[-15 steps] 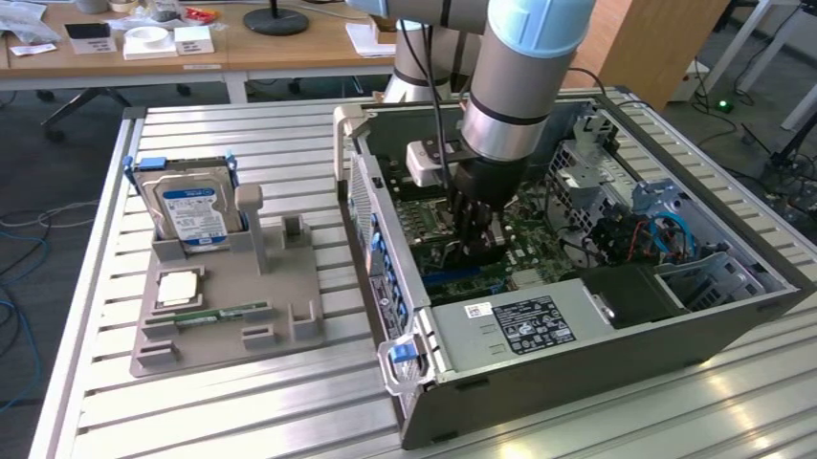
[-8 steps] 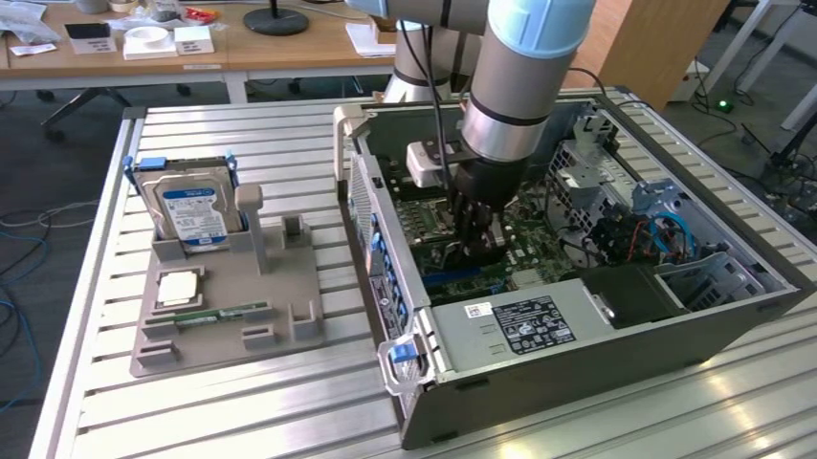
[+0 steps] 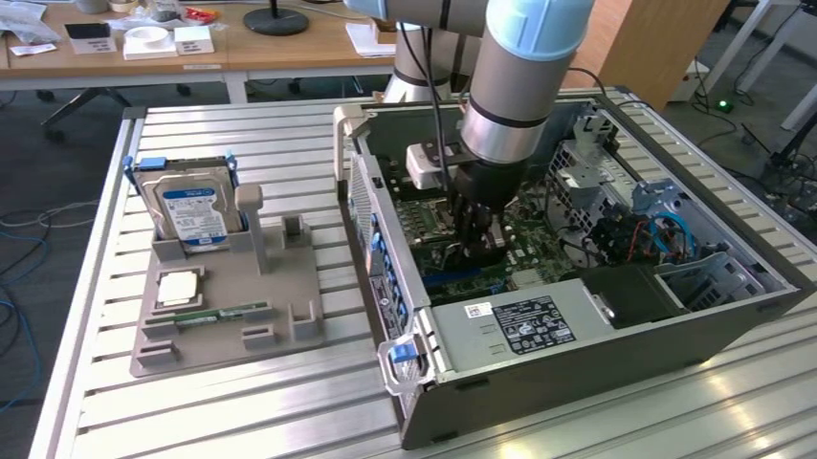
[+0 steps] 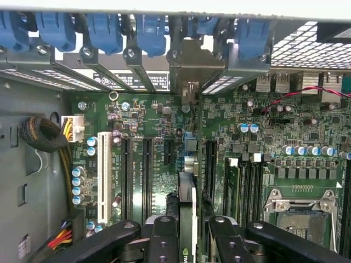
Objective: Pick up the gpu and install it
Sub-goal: 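Insert the gpu into the slot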
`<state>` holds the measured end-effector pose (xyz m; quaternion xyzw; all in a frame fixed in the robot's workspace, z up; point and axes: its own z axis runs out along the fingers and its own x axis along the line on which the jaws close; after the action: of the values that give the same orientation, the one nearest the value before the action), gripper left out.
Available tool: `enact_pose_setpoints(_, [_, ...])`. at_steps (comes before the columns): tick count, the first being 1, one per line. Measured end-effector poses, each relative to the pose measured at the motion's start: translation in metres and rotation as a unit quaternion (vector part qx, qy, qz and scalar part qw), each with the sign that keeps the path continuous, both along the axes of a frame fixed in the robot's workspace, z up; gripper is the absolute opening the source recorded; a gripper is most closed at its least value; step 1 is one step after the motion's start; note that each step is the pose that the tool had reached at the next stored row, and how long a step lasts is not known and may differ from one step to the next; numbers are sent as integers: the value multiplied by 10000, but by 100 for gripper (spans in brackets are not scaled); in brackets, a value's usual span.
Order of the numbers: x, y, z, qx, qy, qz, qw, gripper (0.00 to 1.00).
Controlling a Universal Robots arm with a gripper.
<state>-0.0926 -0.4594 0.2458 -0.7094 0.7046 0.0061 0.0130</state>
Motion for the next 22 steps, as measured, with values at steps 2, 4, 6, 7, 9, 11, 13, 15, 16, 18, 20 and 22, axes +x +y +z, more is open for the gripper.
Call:
enact_pose_setpoints(2, [-1, -1, -4, -1, 0, 0, 10000, 26])
enact_pose_setpoints(4, [-1, -2, -9, 0, 0, 0, 10000, 26])
enact_pose_setpoints(6, [-2, -3, -14, 2, -1, 0, 10000, 26])
enact_pose_setpoints(7, [-2, -4, -15, 2, -1, 0, 10000, 26])
enact_pose_setpoints(9, [-2, -4, -16, 1, -1, 0, 10000, 26])
enact_pose_setpoints(11, [-2, -5, -16, 1, -1, 0, 10000, 26])
enact_pose_setpoints(13, [-3, -5, -11, 3, -2, -1, 10000, 26])
enact_pose_setpoints(15, [-2, -3, 0, 8, -5, -1, 10000, 26])
enact_pose_setpoints(16, [-2, -4, 8, 5, -3, -1, 10000, 26])
enact_pose_setpoints(18, [-2, -5, 23, 2, -2, -1, 10000, 26])
enact_pose_setpoints(20, [-2, -4, 26, 3, -2, -1, 10000, 26])
enact_pose_setpoints(22, [-2, -8, 28, 1, -1, -1, 10000, 26])
